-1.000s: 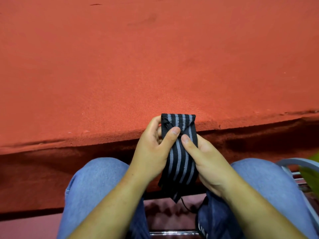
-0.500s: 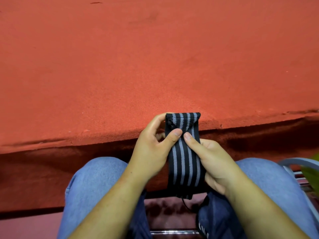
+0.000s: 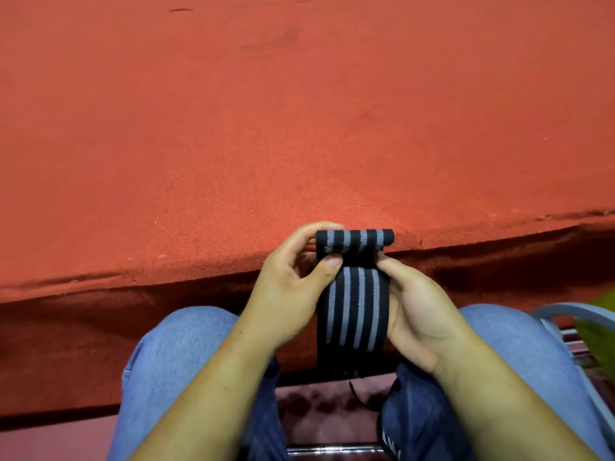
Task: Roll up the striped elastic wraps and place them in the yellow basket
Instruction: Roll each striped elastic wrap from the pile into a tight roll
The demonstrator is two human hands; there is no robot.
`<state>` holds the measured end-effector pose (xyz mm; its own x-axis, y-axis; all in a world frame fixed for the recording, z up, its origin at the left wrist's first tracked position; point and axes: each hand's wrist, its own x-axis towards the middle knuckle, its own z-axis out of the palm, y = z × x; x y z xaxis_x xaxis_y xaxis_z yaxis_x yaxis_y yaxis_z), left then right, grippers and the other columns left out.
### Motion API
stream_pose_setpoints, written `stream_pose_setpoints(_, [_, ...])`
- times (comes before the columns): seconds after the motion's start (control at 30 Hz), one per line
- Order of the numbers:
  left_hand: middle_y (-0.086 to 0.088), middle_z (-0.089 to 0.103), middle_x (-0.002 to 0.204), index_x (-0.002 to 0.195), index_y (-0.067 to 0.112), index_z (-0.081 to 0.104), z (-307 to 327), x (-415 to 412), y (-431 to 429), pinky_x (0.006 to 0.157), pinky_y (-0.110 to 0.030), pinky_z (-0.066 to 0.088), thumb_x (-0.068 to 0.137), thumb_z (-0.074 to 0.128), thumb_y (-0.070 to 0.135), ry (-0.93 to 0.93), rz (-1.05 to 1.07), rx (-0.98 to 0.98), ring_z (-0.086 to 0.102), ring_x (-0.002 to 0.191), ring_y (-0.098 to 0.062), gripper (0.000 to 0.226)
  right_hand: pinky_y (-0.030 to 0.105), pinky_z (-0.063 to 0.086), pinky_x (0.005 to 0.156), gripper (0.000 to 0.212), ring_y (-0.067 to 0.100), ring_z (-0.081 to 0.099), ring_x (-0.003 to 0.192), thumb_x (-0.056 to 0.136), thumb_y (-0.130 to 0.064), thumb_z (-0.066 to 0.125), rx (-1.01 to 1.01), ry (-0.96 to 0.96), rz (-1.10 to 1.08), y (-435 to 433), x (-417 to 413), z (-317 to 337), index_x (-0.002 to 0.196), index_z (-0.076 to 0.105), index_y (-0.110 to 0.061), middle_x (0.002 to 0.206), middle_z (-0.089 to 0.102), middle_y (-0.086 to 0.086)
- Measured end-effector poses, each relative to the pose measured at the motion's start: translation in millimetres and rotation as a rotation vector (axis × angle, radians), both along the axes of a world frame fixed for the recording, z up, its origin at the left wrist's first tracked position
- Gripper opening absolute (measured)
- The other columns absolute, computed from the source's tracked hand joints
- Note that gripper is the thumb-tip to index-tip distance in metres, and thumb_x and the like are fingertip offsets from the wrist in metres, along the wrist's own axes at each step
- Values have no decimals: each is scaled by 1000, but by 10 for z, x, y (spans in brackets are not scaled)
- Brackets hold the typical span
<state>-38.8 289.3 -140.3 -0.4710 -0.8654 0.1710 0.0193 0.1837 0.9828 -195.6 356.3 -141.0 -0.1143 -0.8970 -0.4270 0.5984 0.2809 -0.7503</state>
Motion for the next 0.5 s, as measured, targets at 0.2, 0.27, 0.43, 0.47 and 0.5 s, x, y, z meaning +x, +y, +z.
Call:
stream_pose_setpoints(0.2, [13, 67, 117, 115, 36, 71, 36, 10, 39, 90, -20, 52, 97, 68, 4, -94, -1, -37, 67, 105, -4, 37, 45, 57, 96, 72, 35, 72, 114, 103, -60, 38, -31, -58, 58, 22, -9, 60, 120, 75, -1, 123, 73, 25])
stream_pose_setpoints(0.27, [13, 65, 117, 115, 33, 72, 29, 7, 46, 93, -21, 51, 96, 68, 1, -105, 0, -67, 67, 108, -7, 37, 48, 55, 104, 80, 36, 70, 120, 98, -68, 38, -74, -56, 61, 35, -8, 60, 124, 73, -1, 126, 71, 26])
stream_pose_setpoints(0.43, [12, 63, 121, 112, 36, 74, -16, 14, 21, 92, -23, 50, 93, 67, -4, -122, -8, -122, 68, 111, -17, 45, 37, 58, 101, 49, 28, 73, 115, 100, -46, 48, -145, 90, 80, 34, 44, 79, 108, 83, -13, 120, 76, 18])
stream_pose_setpoints(0.47, [13, 63, 122, 112, 35, 75, -15, 18, 17, 93, -22, 50, 92, 67, -6, -125, -11, -129, 67, 113, -15, 46, 35, 59, 98, 43, 28, 74, 113, 99, -40, 51, -147, 97, 62, 28, 40, 73, 107, 83, -12, 118, 76, 18])
stream_pose_setpoints(0.5, [13, 64, 123, 112, 34, 76, 0, 22, 21, 94, -20, 49, 91, 66, -8, -130, -16, -133, 66, 116, -13, 47, 34, 61, 94, 39, 28, 75, 110, 98, -35, 54, -144, 102, 42, 22, 39, 74, 106, 83, -10, 116, 77, 19])
